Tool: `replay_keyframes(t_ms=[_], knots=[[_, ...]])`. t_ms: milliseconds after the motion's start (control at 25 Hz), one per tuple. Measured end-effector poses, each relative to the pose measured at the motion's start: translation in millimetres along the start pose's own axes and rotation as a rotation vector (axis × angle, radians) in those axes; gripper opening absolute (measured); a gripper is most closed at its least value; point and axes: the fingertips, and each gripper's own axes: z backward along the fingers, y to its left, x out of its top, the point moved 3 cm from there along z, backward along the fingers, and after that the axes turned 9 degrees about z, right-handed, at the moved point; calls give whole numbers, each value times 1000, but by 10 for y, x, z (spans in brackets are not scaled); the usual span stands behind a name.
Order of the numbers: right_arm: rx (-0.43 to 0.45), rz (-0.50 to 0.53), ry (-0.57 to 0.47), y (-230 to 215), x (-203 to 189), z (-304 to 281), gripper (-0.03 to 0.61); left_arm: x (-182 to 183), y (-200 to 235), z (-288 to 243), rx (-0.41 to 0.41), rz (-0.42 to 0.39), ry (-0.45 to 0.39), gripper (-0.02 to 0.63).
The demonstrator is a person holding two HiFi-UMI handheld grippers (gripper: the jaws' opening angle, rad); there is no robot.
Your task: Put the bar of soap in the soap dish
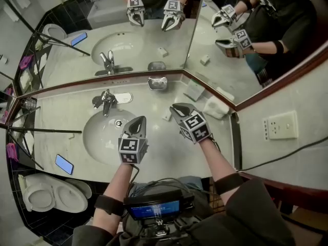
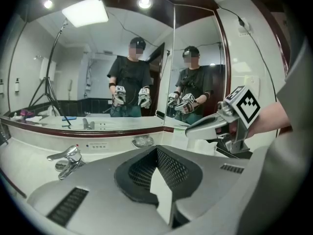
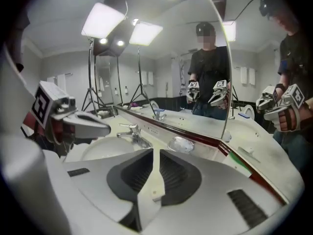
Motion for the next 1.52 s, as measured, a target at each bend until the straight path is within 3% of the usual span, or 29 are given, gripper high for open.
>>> replay_keyframes(t_ms=[80, 480, 840, 1040, 1160, 1360, 1520], knots=[[-17, -54, -63, 0, 142, 216, 17, 20, -42, 4, -9, -5, -4, 3], [-59, -123, -120, 274, -46, 765, 17, 19, -138, 124, -42, -25, -14, 3], [-59, -142, -80, 351, -247, 743, 17, -20, -157, 157, -41, -28, -9, 3], [-74, -79, -7, 305, -363, 580, 21, -43, -141, 145, -33, -30, -3, 3], [-30, 8, 88, 325, -473, 389, 166, -55, -134, 140, -30, -30, 3, 3], [59, 140, 262, 291, -690, -36, 329, -102, -101, 124, -15, -25, 18, 3], [123, 203, 386, 202, -958, -433, 393, -139, -44, 103, 2, -15, 24, 3]])
